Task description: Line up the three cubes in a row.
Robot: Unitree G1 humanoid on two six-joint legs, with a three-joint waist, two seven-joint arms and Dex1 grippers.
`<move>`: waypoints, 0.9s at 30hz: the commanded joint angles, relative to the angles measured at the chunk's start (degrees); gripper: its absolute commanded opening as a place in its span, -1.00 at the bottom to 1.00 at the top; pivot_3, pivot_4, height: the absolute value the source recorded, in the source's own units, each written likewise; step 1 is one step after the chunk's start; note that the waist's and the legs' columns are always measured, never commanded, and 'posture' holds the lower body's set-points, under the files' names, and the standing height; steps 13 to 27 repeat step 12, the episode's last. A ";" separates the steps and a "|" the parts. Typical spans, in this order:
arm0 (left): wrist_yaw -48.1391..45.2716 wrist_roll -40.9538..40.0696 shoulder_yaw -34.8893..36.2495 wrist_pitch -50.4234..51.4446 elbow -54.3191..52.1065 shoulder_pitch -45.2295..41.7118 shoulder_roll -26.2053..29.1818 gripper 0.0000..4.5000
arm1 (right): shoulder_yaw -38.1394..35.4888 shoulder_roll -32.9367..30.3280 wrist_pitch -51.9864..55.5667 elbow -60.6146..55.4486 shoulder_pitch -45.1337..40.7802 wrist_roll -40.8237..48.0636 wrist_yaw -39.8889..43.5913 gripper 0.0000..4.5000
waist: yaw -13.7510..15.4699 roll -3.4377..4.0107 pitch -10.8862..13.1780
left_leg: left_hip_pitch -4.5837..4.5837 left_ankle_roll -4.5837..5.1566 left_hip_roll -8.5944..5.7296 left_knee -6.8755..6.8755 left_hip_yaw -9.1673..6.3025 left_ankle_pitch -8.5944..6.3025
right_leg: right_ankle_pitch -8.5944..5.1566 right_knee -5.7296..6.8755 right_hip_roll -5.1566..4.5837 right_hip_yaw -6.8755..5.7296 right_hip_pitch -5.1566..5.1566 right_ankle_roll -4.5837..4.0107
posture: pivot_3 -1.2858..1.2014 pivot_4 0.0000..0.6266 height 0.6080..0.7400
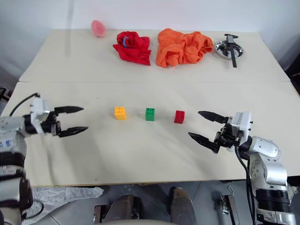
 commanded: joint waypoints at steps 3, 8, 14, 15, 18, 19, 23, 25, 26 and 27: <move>7.85 -5.84 3.66 5.32 -17.88 8.01 -1.54 0.91 | 0.71 -1.82 -2.84 7.76 -4.74 -0.97 8.19 1.00 | 1.46 0.00 0.01 | -0.03 0.04 -0.01 0.22 -0.08 -0.04 | 0.00 0.03 -0.05 -0.06 0.11 0.00 | 0.03 -0.52 1.00; 11.15 -5.29 2.88 4.73 -21.33 11.55 -2.34 0.91 | 1.77 -3.20 -6.58 15.49 -8.60 -4.30 12.64 1.00 | 1.40 0.03 0.00 | 0.00 0.07 -0.10 0.24 -0.03 -0.06 | 0.03 0.06 -0.14 -0.04 0.14 0.05 | 0.03 -0.52 1.00; 11.25 -4.90 2.45 3.63 -19.82 11.85 -1.68 0.91 | 1.31 -3.30 -7.45 17.74 -10.31 -4.55 13.05 1.00 | 1.24 0.04 0.00 | 0.00 0.06 -0.05 0.22 0.02 -0.06 | 0.03 0.05 -0.05 -0.03 0.10 0.04 | 0.03 -0.52 1.00; 11.25 -4.90 2.45 3.63 -19.82 11.85 -1.68 0.91 | 1.31 -3.30 -7.45 17.74 -10.31 -4.55 13.05 1.00 | 1.24 0.04 0.00 | 0.00 0.06 -0.05 0.22 0.02 -0.06 | 0.03 0.05 -0.05 -0.03 0.10 0.04 | 0.03 -0.52 1.00; 11.25 -4.90 2.45 3.63 -19.82 11.85 -1.68 0.91 | 1.31 -3.30 -7.45 17.74 -10.31 -4.55 13.05 1.00 | 1.24 0.04 0.00 | 0.00 0.06 -0.05 0.22 0.02 -0.06 | 0.03 0.05 -0.05 -0.03 0.10 0.04 | 0.03 -0.52 1.00; 11.25 -4.90 2.45 3.63 -19.82 11.85 -1.68 0.91 | 1.31 -3.30 -7.45 17.74 -10.31 -4.55 13.05 1.00 | 1.24 0.04 0.00 | 0.00 0.06 -0.05 0.22 0.02 -0.06 | 0.03 0.05 -0.05 -0.03 0.10 0.04 | 0.03 -0.52 1.00; 11.25 -4.90 2.45 3.63 -19.82 11.85 -1.68 0.91 | 1.31 -3.30 -7.45 17.74 -10.31 -4.55 13.05 1.00 | 1.24 0.04 0.00 | 0.00 0.06 -0.05 0.22 0.02 -0.06 | 0.03 0.05 -0.05 -0.03 0.10 0.04 | 0.03 -0.52 1.00; 11.25 -4.90 2.45 3.63 -19.82 11.85 -1.68 0.91 | 1.31 -3.30 -7.45 17.74 -10.31 -4.55 13.05 1.00 | 1.24 0.04 0.00 | 0.00 0.06 -0.05 0.22 0.02 -0.06 | 0.03 0.05 -0.05 -0.03 0.10 0.04 | 0.03 -0.52 1.00; 11.25 -4.90 2.45 3.63 -19.82 11.85 -1.68 0.91 | 1.31 -3.30 -7.45 17.74 -10.31 -4.55 13.05 1.00 | 1.24 0.04 0.00 | 0.00 0.06 -0.05 0.22 0.02 -0.06 | 0.03 0.05 -0.05 -0.03 0.10 0.04 | 0.03 -0.52 1.00; 11.25 -4.90 2.45 3.63 -19.82 11.85 -1.68 0.91 | 1.31 -3.30 -7.45 17.74 -10.31 -4.55 13.05 1.00 | 1.24 0.04 0.00 | 0.00 0.06 -0.05 0.22 0.02 -0.06 | 0.03 0.05 -0.05 -0.03 0.10 0.04 | 0.03 -0.52 1.00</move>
